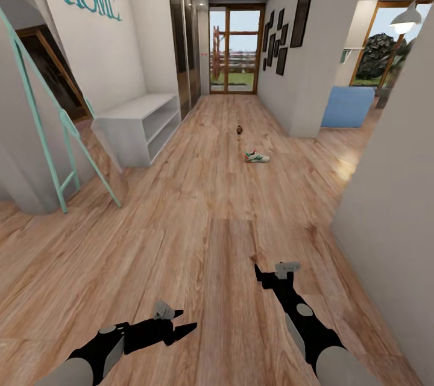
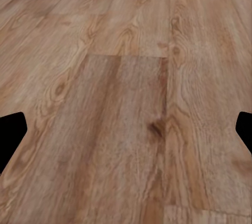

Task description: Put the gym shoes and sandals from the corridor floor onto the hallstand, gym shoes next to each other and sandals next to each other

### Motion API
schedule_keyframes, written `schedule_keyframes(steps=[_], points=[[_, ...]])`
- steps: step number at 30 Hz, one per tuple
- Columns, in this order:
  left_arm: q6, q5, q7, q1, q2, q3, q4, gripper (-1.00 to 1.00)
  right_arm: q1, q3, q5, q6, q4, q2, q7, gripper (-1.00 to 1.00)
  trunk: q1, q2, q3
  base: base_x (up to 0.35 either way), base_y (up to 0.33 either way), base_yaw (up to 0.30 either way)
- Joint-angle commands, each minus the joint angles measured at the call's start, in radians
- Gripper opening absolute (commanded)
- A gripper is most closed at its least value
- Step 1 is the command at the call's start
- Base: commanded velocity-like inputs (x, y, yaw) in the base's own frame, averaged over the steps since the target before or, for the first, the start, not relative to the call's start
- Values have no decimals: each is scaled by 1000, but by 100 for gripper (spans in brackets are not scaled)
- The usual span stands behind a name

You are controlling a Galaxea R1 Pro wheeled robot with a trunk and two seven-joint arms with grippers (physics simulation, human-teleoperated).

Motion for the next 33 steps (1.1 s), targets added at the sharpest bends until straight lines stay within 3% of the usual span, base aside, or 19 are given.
schedule_keyframes(steps=[1, 33], points=[[-10, -11, -2, -1, 0, 7, 0, 100, -1, -9, 10, -3, 0, 1, 5, 100, 0, 0, -1, 343, 10, 0], [-10, -11, 0, -1, 1, 7, 0, 100, -1, -9, 9, -3, 0, 2, 5, 100, 0, 0, -1, 345, 1, 0]])
